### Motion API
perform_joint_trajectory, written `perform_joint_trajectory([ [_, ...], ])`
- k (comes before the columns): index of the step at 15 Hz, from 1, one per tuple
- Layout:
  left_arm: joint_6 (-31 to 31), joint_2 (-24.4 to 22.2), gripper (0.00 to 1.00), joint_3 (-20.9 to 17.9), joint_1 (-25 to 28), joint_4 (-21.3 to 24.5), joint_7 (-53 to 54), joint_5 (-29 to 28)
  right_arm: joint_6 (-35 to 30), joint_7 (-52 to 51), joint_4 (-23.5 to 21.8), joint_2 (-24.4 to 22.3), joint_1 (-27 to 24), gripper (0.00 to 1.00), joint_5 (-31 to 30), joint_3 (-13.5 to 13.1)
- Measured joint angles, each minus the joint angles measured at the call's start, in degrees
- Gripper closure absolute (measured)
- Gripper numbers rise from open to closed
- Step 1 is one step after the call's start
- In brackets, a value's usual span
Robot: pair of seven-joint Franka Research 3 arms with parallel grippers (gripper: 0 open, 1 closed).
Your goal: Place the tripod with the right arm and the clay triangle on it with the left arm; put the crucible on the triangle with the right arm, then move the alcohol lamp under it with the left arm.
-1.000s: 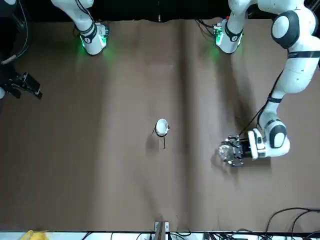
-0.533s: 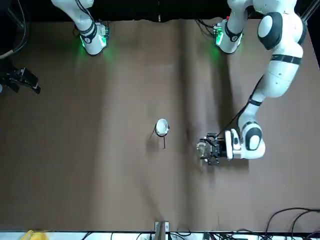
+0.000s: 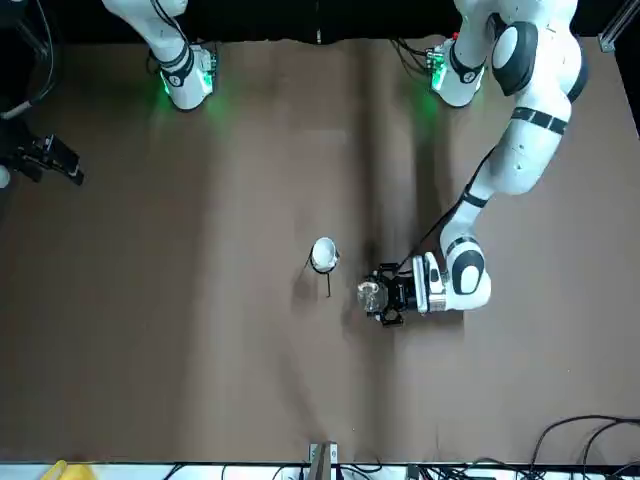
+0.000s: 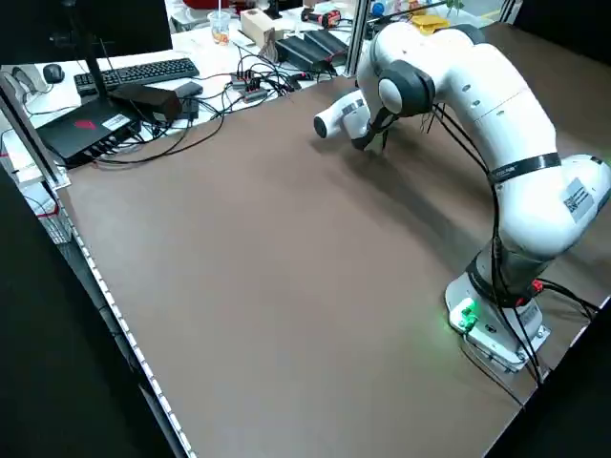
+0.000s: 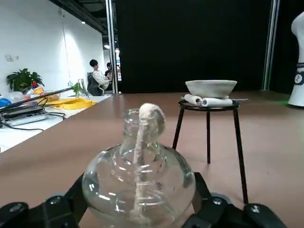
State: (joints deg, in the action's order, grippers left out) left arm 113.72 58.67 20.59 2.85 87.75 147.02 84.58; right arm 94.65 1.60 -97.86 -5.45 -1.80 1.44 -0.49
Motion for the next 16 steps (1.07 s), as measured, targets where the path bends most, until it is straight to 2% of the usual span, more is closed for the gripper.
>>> perform_joint_trajectory([
  [9, 3.74, 0.81, 0.13, -0.41, -5.37, 0.72, 0.02, 6.86, 0.00, 0.00, -0.13, -0.01, 0.00, 0.00, 0.00, -0.01],
  [16, 4.73, 2.33, 0.13, -0.57, -7.72, 0.79, 0.08, 7.91, -0.01, 0.00, -0.22, -0.01, -0.10, 0.00, 0.00, -0.07],
])
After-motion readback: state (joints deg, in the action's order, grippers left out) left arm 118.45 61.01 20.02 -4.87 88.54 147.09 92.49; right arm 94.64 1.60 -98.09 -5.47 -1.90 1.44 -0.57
